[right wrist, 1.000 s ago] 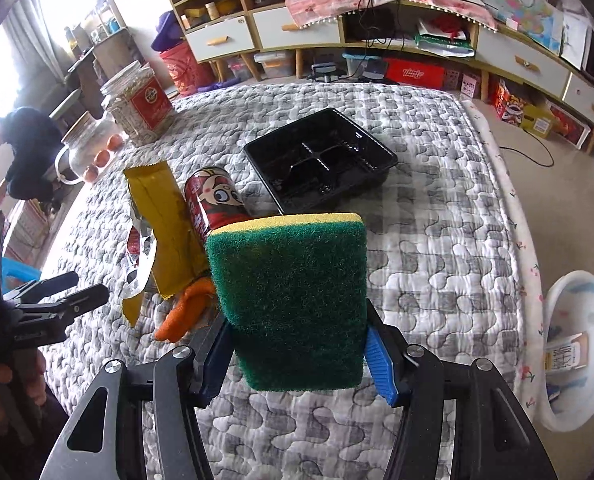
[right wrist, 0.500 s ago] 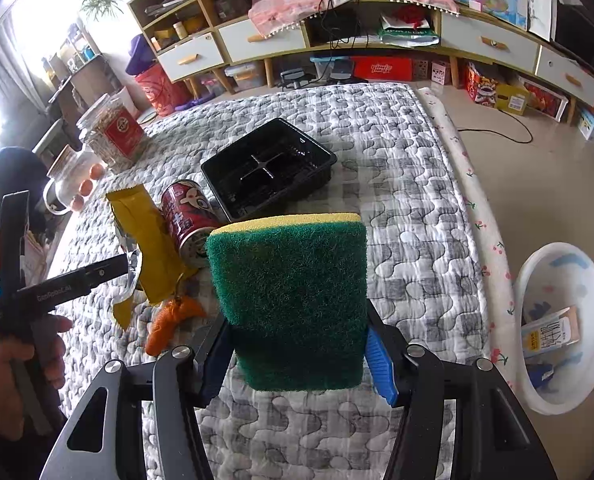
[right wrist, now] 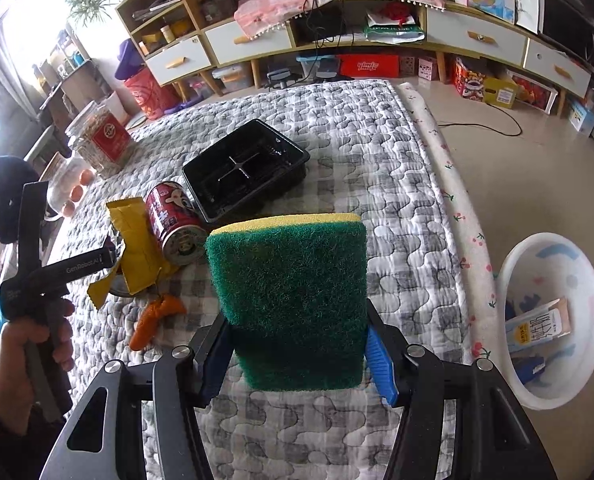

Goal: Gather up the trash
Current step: 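Grasp the red milk can with the left tool, then carry the red can and green sponge over the white basin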

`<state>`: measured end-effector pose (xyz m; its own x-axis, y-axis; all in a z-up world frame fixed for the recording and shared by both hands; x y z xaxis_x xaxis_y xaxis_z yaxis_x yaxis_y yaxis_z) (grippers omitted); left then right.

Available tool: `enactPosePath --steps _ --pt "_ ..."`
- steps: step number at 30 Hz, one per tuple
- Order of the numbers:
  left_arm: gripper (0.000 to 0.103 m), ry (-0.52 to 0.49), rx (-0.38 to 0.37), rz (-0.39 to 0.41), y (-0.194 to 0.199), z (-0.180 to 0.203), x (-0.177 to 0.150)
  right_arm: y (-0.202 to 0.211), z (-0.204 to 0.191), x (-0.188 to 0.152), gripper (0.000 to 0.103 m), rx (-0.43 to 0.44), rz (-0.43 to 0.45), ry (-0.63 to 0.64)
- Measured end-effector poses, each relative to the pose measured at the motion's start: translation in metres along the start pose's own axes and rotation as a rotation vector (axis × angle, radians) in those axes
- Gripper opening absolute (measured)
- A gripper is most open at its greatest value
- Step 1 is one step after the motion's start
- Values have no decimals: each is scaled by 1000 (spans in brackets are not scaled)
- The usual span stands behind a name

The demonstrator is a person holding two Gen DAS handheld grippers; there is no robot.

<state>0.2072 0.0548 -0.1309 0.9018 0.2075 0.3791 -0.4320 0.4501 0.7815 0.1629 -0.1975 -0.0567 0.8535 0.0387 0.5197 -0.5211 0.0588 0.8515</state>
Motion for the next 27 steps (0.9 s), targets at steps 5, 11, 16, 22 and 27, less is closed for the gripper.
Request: enactPosePath --steps 5,11,16,22,27 --pt "41 17 -29 -7 11 -7 -7 2 3 0 60 -7 5 -8" --pt "38 24 -39 20 40 -19 -18 6 6 1 60 -8 17 -14" --pt "37 30 -28 48 60 -33 -25 9 9 2 60 -8 27 -26" --pt "35 48 -43 79 79 -41 -32 13 10 4 60 -4 37 -37" --pt "35 48 -61 103 95 -44 -38 17 13 5 60 -1 47 -49"
Point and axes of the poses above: each gripper's, at about its wrist camera, not at the fingertips, and y roughly against the way its jaws point, z to its right, x to its top, the point moved 6 cm from there along -y, roughly the way its jaws point, and after that the axes turned 15 degrees about -x, right-handed, at the moved point
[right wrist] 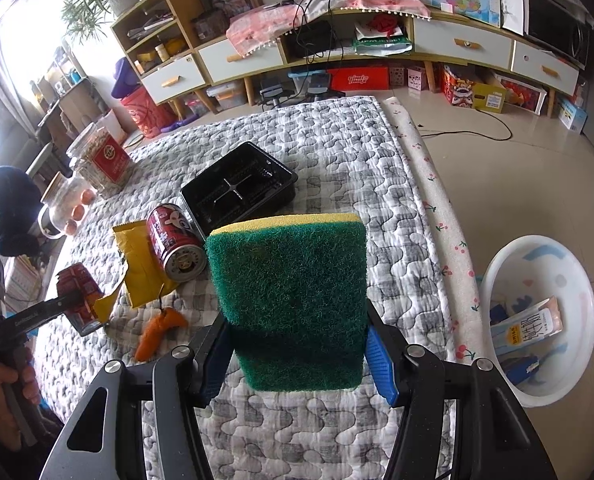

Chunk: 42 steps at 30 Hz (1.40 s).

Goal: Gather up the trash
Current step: 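Carry the red can and green sponge over the white basin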

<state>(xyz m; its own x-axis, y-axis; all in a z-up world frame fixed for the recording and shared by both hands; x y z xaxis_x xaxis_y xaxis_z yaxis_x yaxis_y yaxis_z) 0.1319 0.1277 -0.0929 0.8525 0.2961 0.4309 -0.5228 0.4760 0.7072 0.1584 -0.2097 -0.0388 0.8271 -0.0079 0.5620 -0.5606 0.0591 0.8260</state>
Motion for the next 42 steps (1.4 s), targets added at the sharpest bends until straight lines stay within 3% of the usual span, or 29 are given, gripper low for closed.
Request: enactPosePath --steps 12,17,23,31,42 --pt "34 -62 -87 28 14 37 -4 12 27 1 60 -2 22 -62" --pt "34 -123 -136 13 7 74 -6 17 53 1 60 -12 31 -111" --pt "34 -211 -189 -42 -22 128 -12 23 99 1 60 -49 39 -202" --pt "34 -319 -237 -117 -67 194 -23 21 164 -6 60 -167 22 -277" --pt "34 -376 -295 -202 -123 252 -45 -2 225 -19 60 -252 -57 -354"
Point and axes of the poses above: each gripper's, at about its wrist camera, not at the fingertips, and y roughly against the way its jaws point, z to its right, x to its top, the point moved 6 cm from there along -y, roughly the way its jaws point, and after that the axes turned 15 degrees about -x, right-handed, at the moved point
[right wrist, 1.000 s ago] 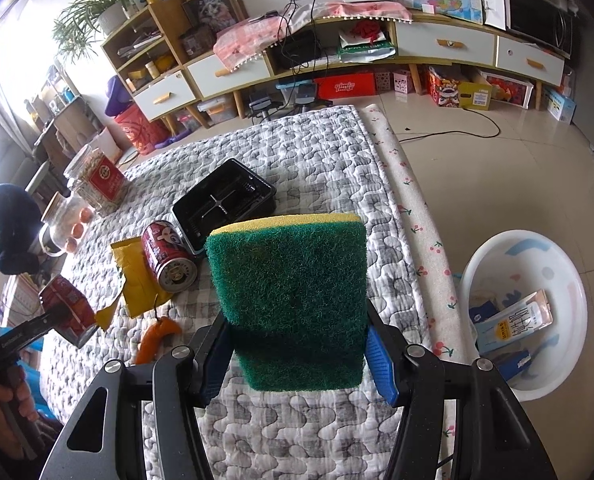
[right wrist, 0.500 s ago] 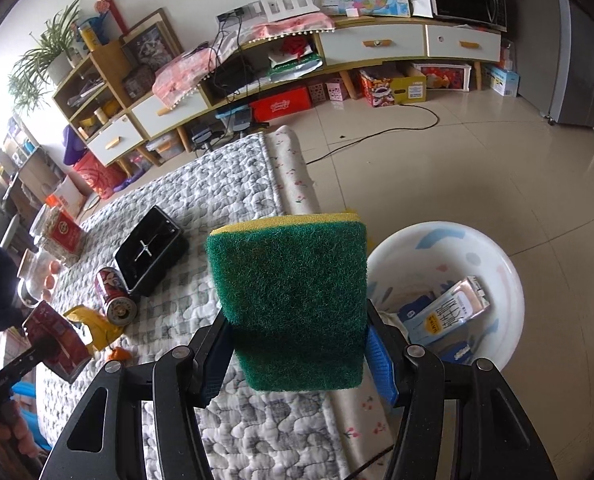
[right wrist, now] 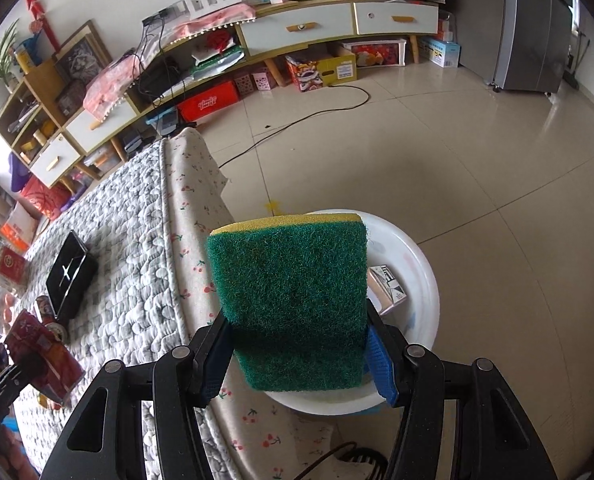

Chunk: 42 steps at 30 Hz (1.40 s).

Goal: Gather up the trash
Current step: 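Carry the red can and green sponge over the white basin, then open both tools to drop the can and sponge into the basin, then move both tools back over the bed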

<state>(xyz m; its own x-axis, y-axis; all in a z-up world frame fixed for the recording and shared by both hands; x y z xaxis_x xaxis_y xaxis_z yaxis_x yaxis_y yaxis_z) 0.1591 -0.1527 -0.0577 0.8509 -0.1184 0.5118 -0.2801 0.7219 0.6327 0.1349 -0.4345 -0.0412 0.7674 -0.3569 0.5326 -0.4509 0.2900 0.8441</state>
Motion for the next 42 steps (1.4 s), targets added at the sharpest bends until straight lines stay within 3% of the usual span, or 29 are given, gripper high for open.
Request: enactPosePath --steps 5,6,8,13,23,30,33,34,36,37,42 --pt "34 -11 -28 -27 -28 15 5 -9 16 3 64 -13 -14 -46" --pt "34 -14 -34 -32 -34 19 6 -11 21 3 75 -5 -27 -67" --pt "34 -21 -44 -45 -45 26 7 -12 31 5 84 5 -41 -111" --pt "34 -55 -68 -72 -71 49 14 0 48 7 84 20 -14 -149" --pt "34 -142 -65 -139 -122 85 19 12 95 -11 84 -106 10 -153" --pt "35 -175 -44 -158 -143 93 19 15 120 -22 84 -139 11 -175" --pt "36 -197 -80 -165 -148 97 20 16 125 -24 84 -139 14 -181" --pt "38 -201 -88 -170 -147 98 19 16 126 -25 84 -138 15 -182" --pt "61 -212 -57 -147 -141 98 21 18 125 -25 84 -136 18 -184" --pt "79 -219 -45 -127 -136 97 22 18 125 -25 84 -134 19 -184" --pt "86 -197 -1 -108 -112 82 24 21 117 -24 85 -125 29 -171"
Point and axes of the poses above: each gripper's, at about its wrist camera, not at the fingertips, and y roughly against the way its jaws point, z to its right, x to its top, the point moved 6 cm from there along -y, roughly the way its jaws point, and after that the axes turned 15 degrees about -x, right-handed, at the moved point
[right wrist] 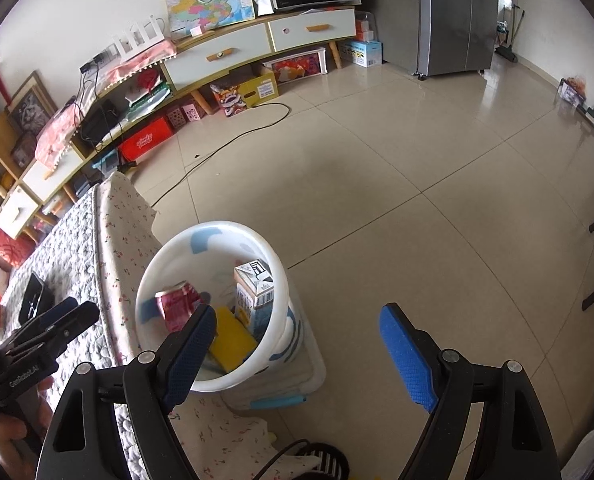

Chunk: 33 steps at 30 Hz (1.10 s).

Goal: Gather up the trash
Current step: 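Move both tools back over the bed, then grasp the yellow snack wrapper with the left tool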

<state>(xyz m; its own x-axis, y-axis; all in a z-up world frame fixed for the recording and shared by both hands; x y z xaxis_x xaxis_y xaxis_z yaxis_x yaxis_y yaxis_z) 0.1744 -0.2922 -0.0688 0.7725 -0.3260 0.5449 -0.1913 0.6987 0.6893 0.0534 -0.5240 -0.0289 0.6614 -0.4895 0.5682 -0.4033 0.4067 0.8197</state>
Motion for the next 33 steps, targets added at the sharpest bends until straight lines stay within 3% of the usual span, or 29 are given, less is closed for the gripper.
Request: enactPosePath --steps 8,19,27,33 --pt "101 36 104 38 51 -36 -29 13 -37 -1 86 36 21 64" --pt "101 168 288 71 133 -117 -69 28 -112 -10 86 85 32 173" --pt "101 401 443 100 196 -196 -105 29 -159 -17 86 96 26 235" --pt "101 614 389 118 201 -244 -128 29 -191 -24 86 103 21 278"
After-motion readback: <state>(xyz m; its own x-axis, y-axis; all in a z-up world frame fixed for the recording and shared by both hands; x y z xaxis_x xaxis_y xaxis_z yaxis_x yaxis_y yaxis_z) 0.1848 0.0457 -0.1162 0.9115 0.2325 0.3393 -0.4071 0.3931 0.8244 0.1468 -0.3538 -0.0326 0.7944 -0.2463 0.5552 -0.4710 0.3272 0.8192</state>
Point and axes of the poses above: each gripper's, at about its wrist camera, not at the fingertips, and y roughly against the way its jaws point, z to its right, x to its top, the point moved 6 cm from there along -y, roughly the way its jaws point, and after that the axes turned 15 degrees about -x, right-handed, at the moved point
